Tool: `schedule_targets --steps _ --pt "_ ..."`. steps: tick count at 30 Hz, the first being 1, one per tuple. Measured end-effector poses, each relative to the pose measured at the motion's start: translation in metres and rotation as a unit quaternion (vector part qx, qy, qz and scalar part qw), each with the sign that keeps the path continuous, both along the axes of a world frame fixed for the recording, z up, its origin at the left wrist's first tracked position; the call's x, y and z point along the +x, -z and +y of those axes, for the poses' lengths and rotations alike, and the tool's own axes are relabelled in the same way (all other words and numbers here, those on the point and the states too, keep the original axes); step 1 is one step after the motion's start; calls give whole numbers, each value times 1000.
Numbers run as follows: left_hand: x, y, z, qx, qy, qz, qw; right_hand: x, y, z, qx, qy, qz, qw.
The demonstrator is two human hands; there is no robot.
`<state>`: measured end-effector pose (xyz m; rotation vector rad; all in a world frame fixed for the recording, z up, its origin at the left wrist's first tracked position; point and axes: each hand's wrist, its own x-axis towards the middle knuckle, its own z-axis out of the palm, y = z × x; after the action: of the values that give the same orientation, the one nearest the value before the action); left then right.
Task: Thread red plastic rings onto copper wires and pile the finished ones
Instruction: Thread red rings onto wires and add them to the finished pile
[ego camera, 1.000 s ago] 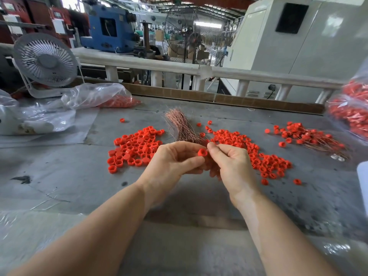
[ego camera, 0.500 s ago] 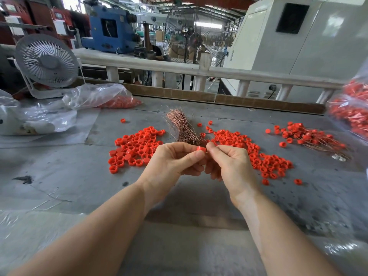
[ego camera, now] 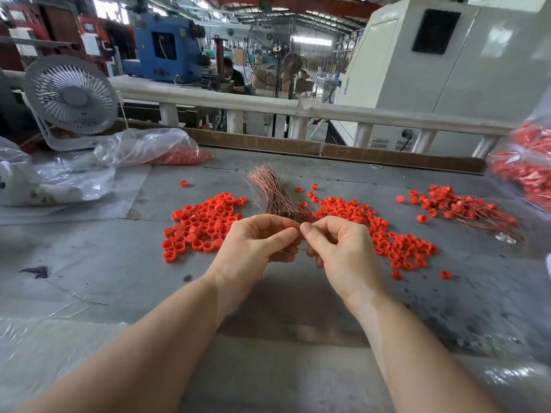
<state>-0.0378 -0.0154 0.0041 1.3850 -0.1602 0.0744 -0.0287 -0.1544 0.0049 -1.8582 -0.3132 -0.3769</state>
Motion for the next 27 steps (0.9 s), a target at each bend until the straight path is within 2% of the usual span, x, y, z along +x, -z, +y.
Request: schedule_targets --steps 3,8,11,14,19,21,24,27 --pt "0 -1 -1 -3 -18 3 1000 1 0 0 5 2 1 1000" --pt "3 -2 3 -29 -65 24 997 5 -1 -3 95 17 14 995" --pt "3 -2 3 -25 -68 26 997 8 0 -4 97 45 1 994" --pt "4 -1 2 -11 -75 22 997 9 0 -6 73 90 -22 993" --pt "4 2 1 58 -88 -9 994 9 3 -9 -37 130 -24 991" --pt "4 3 1 74 -92 -13 993 9 3 -9 -53 135 -28 989" --pt "4 4 1 79 -94 -13 992 10 2 -11 -17 148 -40 988" --pt "4 4 1 78 -100 -3 992 15 0 -16 75 177 -19 981"
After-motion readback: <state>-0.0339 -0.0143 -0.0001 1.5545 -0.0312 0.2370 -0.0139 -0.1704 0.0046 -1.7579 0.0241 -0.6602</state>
